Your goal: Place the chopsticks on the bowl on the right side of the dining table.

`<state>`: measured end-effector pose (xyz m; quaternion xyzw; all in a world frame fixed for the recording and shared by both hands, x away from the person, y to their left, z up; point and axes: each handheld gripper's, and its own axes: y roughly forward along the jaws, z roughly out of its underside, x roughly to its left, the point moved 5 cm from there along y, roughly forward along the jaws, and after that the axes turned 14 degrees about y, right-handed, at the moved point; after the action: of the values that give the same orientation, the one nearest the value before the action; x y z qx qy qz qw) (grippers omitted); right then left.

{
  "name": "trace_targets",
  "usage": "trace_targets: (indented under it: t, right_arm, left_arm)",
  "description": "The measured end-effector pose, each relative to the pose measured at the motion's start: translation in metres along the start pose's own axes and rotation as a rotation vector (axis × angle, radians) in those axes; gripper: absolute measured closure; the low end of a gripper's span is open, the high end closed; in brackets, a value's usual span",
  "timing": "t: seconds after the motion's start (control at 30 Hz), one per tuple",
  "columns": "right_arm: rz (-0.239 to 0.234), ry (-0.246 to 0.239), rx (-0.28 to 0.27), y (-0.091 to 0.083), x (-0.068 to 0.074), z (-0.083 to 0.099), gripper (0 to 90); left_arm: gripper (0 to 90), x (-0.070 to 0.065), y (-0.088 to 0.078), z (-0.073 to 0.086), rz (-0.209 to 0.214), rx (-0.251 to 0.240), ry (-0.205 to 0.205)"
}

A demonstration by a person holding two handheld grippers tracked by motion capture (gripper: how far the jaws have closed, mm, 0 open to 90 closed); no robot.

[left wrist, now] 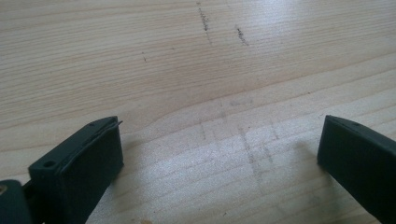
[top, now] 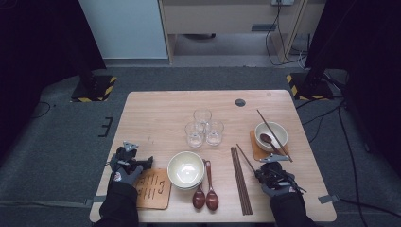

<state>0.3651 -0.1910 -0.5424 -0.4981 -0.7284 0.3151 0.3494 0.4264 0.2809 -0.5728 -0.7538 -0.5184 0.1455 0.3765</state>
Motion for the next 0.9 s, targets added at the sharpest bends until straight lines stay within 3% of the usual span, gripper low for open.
trace_targets:
  t: [0.9]
  right_arm:
    - [-0.101,0.041,-0.143,-0.044,0.004,-0.029,85.1]
  left_arm:
    - [0.0,0.000,0.000,0.000,0.000,0.000,0.000]
